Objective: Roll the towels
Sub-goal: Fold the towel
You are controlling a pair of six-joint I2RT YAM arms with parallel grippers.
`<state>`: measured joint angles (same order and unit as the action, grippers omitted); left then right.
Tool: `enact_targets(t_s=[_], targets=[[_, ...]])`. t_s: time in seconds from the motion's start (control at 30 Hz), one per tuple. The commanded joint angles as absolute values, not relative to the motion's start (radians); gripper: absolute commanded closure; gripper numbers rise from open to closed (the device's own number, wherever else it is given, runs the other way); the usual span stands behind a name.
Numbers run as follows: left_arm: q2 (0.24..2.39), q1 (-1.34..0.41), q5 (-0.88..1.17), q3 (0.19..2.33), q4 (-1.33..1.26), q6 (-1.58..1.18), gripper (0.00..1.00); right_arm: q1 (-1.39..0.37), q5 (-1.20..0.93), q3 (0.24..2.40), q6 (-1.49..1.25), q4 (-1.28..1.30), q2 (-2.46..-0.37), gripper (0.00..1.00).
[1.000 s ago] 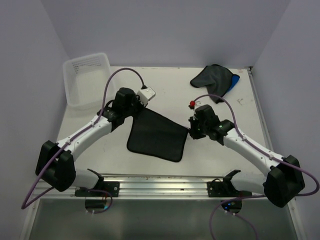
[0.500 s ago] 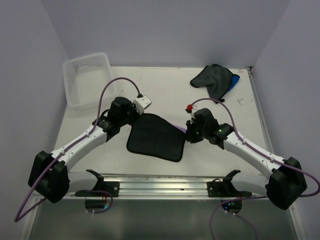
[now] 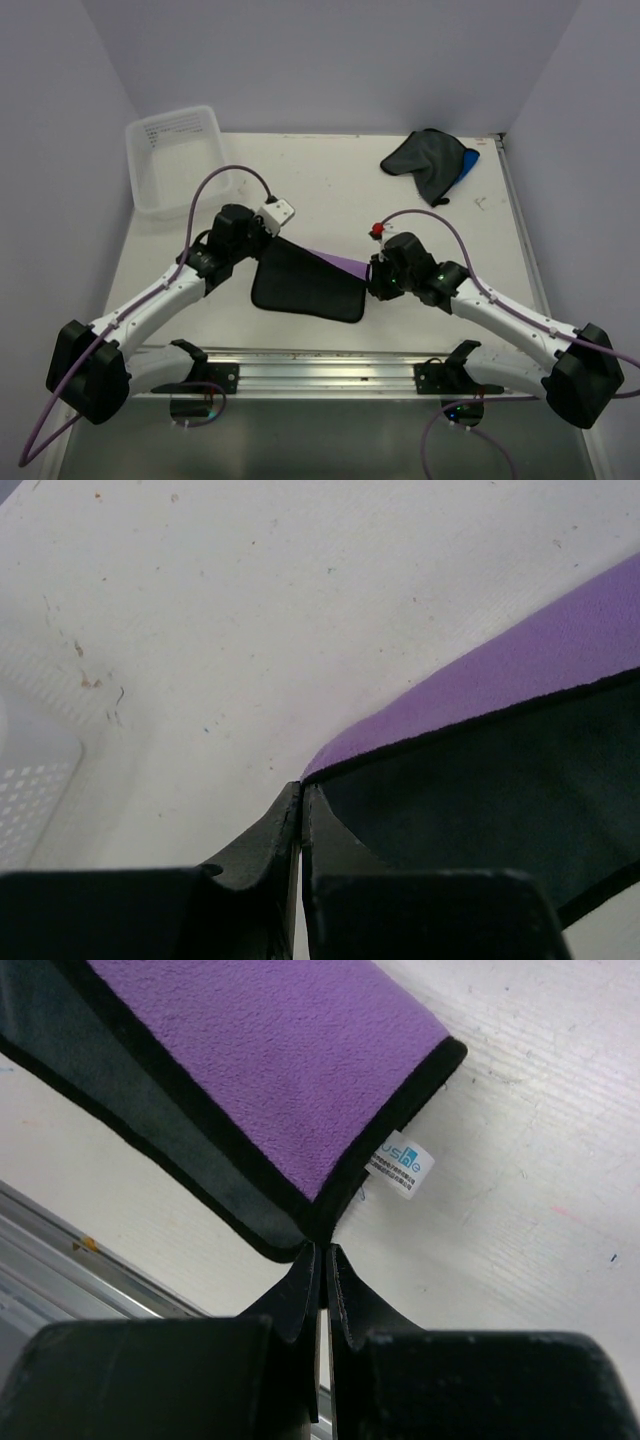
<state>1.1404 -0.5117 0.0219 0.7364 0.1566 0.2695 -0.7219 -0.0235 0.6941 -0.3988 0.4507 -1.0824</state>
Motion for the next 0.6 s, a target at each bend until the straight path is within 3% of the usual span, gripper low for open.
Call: enact_targets(t_s=[0.0, 0.3, 0.43, 0.57], targets=[[1.114, -0.511, 0.012, 0.721, 0.152, 0.239, 0.93, -0.736, -0.009, 0.644, -0.437, 0.425, -1.062, 1.0], [1.035, -0.52, 0.034, 0.663, 0.179, 0.226, 0.92, -0.765, -0.018, 0.607, -0.472, 0.385, -1.075, 1.0], [1.034, -0.523, 0.047, 0.666, 0.207, 0.207, 1.0, -0.779, -0.026, 0.606, -0.486, 0.368, -1.089, 1.0], [1.04, -0.531, 0.049, 0.655, 0.218, 0.201, 1.0, -0.805, -0.025, 0.603, -0.5, 0.356, -1.109, 1.0]])
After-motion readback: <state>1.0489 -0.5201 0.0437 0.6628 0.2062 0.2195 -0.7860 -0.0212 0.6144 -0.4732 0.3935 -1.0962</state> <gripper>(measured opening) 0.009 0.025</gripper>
